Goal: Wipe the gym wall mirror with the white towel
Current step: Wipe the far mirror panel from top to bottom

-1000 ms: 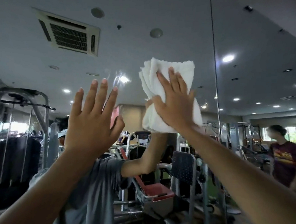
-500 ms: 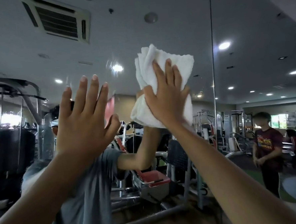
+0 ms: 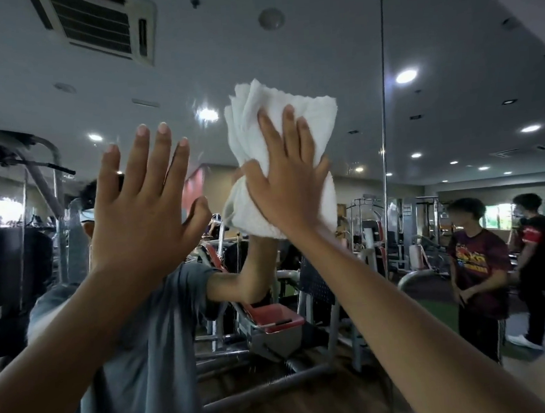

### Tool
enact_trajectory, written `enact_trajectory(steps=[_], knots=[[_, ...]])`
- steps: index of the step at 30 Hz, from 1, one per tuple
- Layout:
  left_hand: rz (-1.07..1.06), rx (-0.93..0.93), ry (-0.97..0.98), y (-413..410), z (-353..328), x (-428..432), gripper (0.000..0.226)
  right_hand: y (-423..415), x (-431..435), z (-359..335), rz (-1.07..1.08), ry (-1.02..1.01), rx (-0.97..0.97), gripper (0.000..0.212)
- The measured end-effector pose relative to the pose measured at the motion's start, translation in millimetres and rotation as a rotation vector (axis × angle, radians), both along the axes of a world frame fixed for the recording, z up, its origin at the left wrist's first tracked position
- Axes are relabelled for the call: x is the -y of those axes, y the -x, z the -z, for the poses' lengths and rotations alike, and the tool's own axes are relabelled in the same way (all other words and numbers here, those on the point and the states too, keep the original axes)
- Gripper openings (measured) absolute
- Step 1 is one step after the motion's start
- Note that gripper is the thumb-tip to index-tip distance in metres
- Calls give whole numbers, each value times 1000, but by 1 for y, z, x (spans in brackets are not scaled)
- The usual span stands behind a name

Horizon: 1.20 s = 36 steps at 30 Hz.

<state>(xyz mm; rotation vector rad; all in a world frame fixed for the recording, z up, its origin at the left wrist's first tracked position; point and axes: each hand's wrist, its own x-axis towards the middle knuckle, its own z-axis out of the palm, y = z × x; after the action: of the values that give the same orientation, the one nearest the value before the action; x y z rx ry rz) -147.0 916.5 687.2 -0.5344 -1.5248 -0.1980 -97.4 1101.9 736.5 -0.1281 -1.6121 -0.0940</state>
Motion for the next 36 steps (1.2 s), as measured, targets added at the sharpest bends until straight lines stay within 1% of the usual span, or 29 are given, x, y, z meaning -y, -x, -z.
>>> enact_trajectory(steps=[2,4,5,6,7,10,11,12,13,15,17,18,19,20,22,24,25,26,27,29,31,32,34,36], knots=[[-12,-23,-3,2,1,0,72,-1,3,24,0,-171,36,69],[-21,-44,-2,3,1,1,71,-8,-14,49,-8,-397,114,68],[-16,-44,4,3,1,1,71,-13,-28,53,-10,-462,149,67],[-12,-44,11,3,1,1,71,-16,-40,52,-10,-461,164,66],[-13,-43,17,2,1,0,71,-17,-48,47,-10,-386,160,66],[-29,-50,12,3,3,0,71,-11,-31,9,-18,19,34,68],[-29,-57,15,4,3,0,70,-7,-19,-2,-10,105,14,68],[-29,-65,19,4,2,1,70,-3,-6,-7,7,127,8,69],[-29,-70,20,5,2,2,70,-2,3,-6,14,87,5,70],[-29,-68,13,6,1,2,70,-1,8,16,-6,-92,43,71],[-30,-66,5,4,3,0,70,-5,-8,48,-9,-317,124,70],[-32,-63,4,4,5,0,70,-9,-22,60,-8,-392,156,68],[-35,-60,7,4,8,0,70,-13,-37,64,-5,-416,171,67],[-40,-60,12,3,12,0,70,-15,-49,61,3,-382,167,67],[-44,-65,21,4,21,1,68,-18,-57,42,2,-189,114,67],[-32,-81,26,6,28,2,66,-15,-44,19,-16,23,63,68],[-26,-87,26,7,29,3,66,-12,-32,13,-13,85,50,68],[-22,-85,26,8,29,4,66,-9,-19,14,4,95,41,68],[-18,-77,25,8,29,4,67,-7,-9,20,20,56,35,68],[-8,-54,21,8,28,5,69,-6,-3,46,29,-100,73,71],[12,-25,23,6,28,5,70,-9,-16,72,23,-254,133,71],[18,-17,20,5,30,6,70,-12,-27,78,16,-296,153,70],[-4,-26,17,4,38,5,69,-15,-44,72,25,-269,153,69],[-41,-33,22,4,50,2,68,-15,-45,50,25,-113,92,69]])
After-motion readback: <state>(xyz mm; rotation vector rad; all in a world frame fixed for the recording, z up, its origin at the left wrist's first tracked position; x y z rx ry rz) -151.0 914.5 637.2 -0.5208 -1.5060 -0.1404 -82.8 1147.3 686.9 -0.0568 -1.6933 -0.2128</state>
